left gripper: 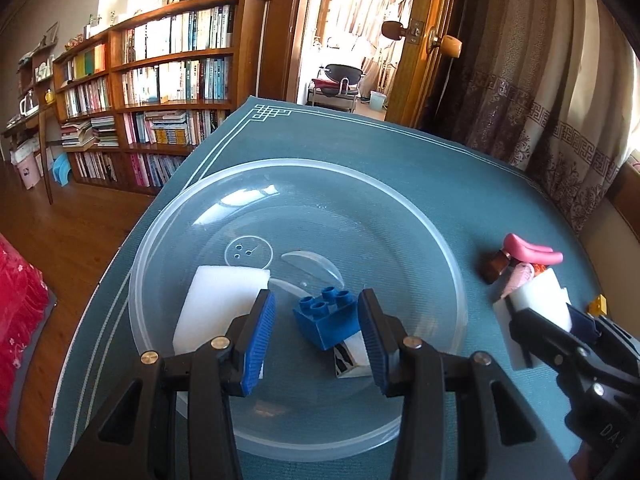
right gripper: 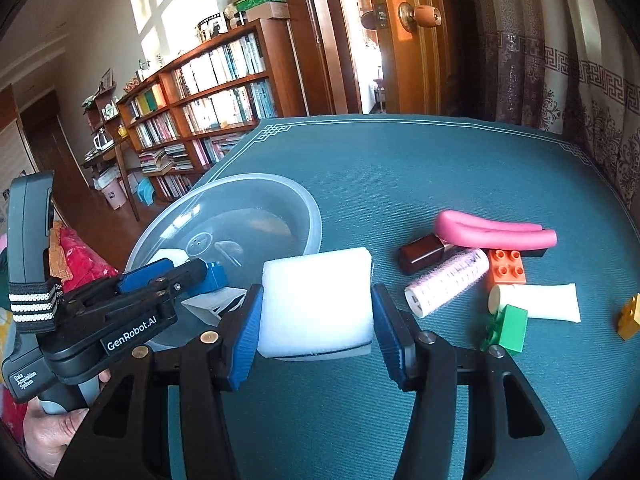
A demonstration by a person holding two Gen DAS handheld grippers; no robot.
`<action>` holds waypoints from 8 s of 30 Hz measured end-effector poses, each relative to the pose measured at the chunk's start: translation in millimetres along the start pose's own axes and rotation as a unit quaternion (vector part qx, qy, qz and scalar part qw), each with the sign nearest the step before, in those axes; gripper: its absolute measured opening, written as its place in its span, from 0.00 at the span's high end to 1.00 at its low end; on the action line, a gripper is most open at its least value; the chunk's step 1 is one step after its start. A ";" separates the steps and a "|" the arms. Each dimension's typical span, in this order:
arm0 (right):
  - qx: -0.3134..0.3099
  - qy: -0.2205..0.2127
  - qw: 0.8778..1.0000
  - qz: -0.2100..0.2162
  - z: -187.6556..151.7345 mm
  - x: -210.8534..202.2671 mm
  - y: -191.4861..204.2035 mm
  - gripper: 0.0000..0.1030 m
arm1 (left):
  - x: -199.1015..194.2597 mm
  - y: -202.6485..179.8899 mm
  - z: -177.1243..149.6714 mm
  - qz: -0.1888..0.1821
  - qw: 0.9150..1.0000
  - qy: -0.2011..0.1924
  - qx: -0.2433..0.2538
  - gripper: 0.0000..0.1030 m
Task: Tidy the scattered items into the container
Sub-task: 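Carry the blue brick and white sponge over the bowl with both tools, then open both tools to release the blue brick and sponge into the bowl, then withdraw both tools from the bowl toward the remaining items, then grasp the green Duplo brick with the left tool while the right tool grasps the yellow Duplo brick, then carry the green and yellow bricks over the clear bowl with both tools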
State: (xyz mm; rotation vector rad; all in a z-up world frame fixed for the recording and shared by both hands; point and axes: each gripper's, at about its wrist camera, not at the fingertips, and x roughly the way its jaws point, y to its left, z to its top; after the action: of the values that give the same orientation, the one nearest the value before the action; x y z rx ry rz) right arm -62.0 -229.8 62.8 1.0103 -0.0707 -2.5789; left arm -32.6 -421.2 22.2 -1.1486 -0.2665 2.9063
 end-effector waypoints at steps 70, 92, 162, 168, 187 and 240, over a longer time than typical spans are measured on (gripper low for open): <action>-0.012 -0.024 0.999 0.030 -2.4 14.9 11.1 0.34 | -48.3 24.7 -3.3 0.015 0.999 -0.039 -0.029 0.23; 0.072 -0.026 0.996 -0.043 -55.8 -36.2 -83.0 0.35 | -50.2 -40.3 -9.7 -0.013 0.999 -0.027 0.034 0.23; 0.185 -0.055 0.969 -0.151 -52.6 -82.2 -256.8 0.34 | 47.9 -226.4 -38.8 -0.088 0.976 0.076 0.186 0.51; 0.184 -0.049 0.968 -0.161 -48.9 -71.1 -259.6 0.35 | 47.7 -226.6 -41.0 -0.089 0.975 0.068 0.192 0.60; 0.181 -0.025 0.969 -0.165 -51.2 -59.4 -263.1 0.74 | 38.0 -219.1 -40.3 -0.095 0.977 0.064 0.178 0.61; 0.155 -0.041 0.982 -0.104 -64.3 -85.3 -186.1 0.74 | 8.2 -181.0 -31.2 -0.079 0.985 0.025 0.150 0.75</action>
State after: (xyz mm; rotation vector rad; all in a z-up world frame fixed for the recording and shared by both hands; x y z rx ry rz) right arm -21.1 -20.7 37.1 1.0644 -0.4221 -2.8617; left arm -27.8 -237.4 23.2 -1.0925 0.0760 2.6594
